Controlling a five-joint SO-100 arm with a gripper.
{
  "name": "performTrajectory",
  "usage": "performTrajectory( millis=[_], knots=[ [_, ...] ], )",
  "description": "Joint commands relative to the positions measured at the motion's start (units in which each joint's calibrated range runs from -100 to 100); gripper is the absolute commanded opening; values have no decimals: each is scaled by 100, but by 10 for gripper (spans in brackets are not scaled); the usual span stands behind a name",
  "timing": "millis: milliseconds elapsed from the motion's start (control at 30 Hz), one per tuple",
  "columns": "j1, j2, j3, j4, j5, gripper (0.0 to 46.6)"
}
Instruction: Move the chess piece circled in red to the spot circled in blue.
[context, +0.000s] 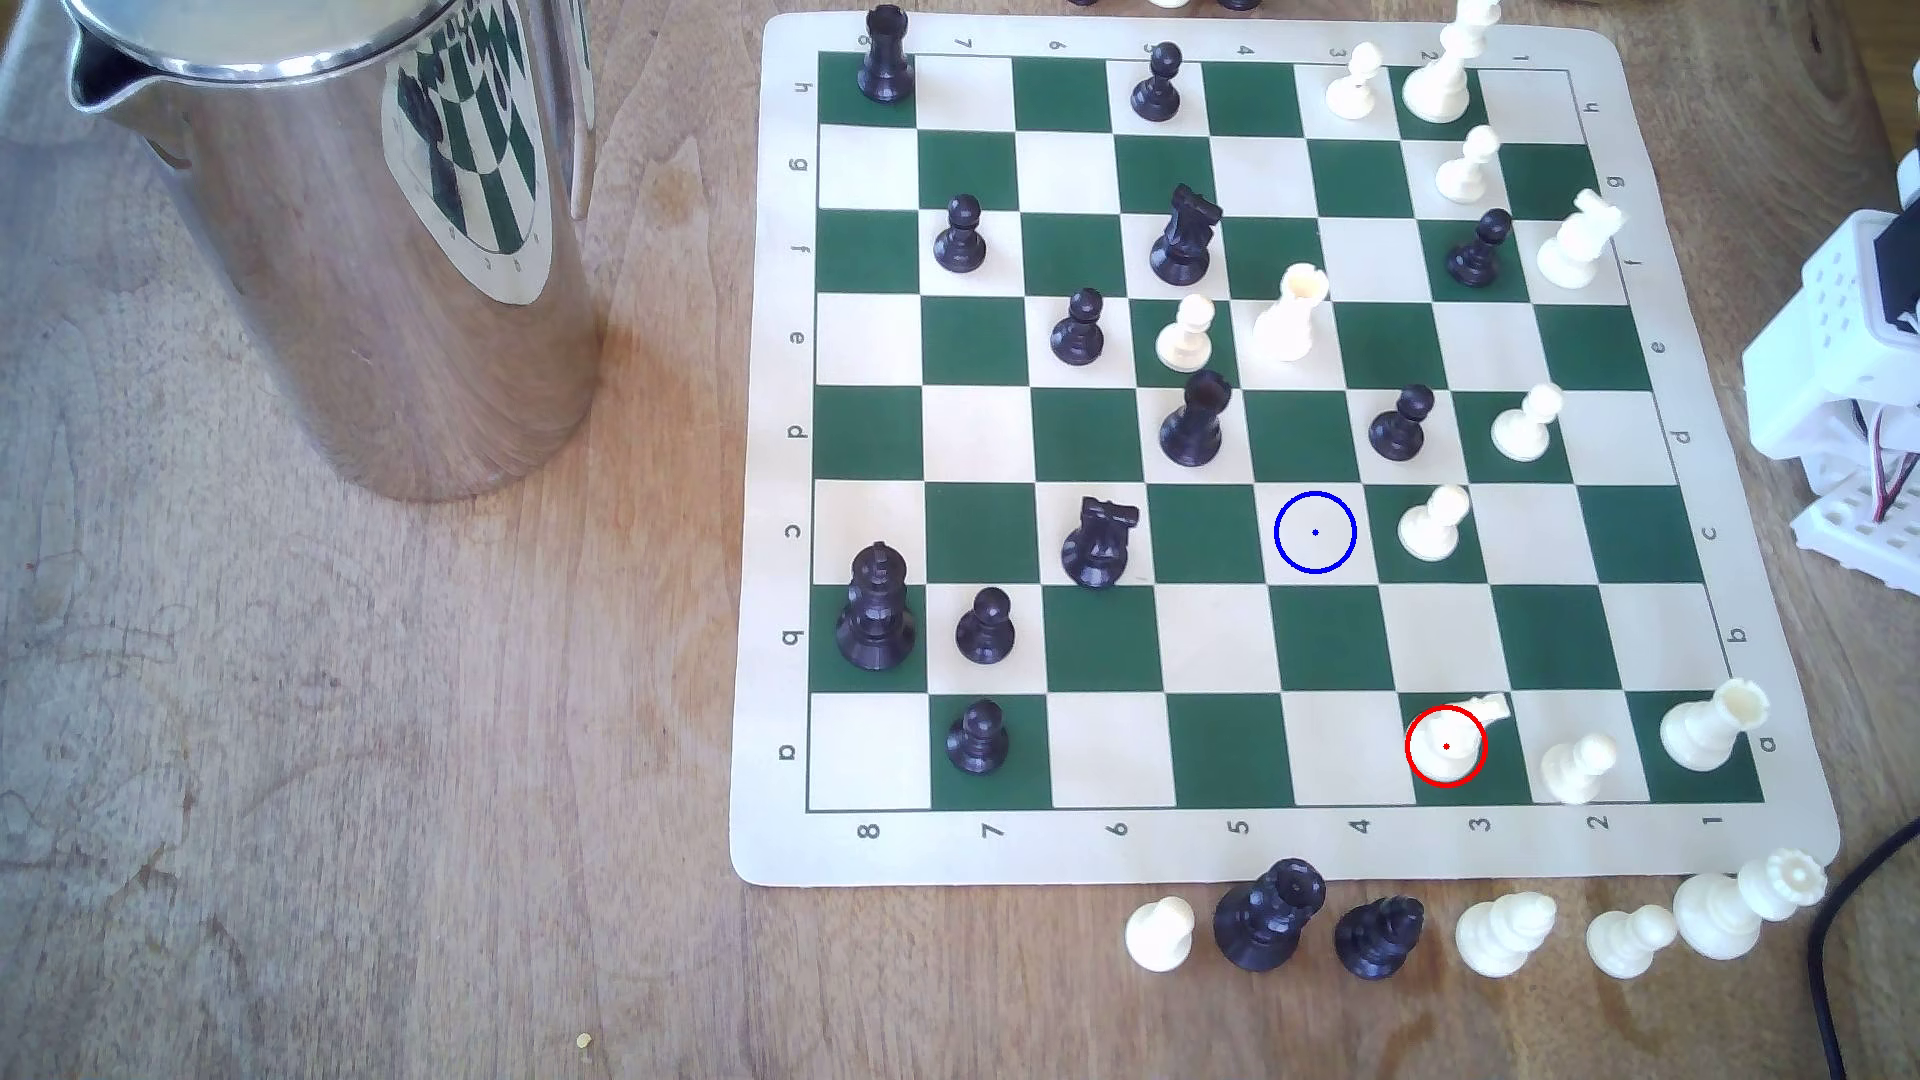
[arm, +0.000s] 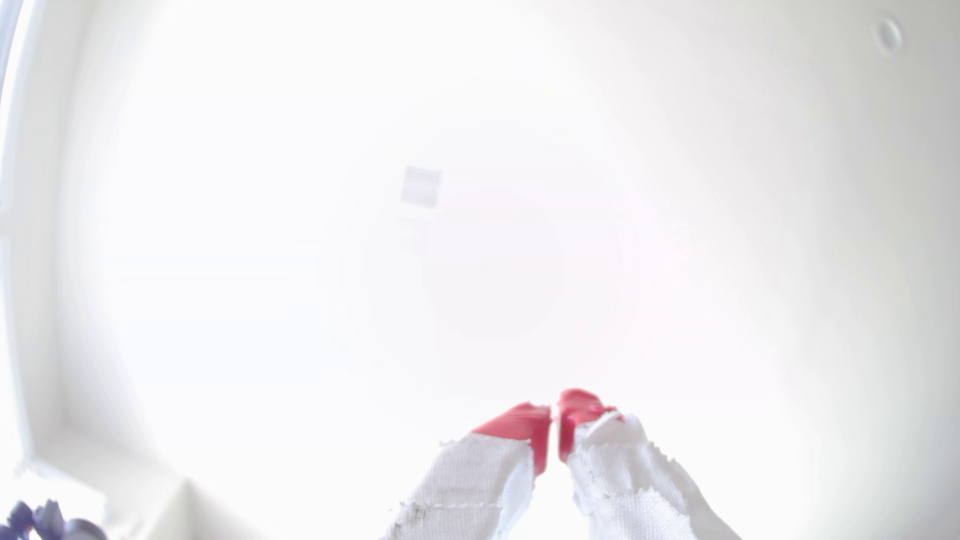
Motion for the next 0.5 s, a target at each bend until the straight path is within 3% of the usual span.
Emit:
performTrajectory(
  millis=[0,467],
  knots=[
    [-297,22,117,-16,176,2],
    [-735,22,-762,3260,142,2]
  ],
)
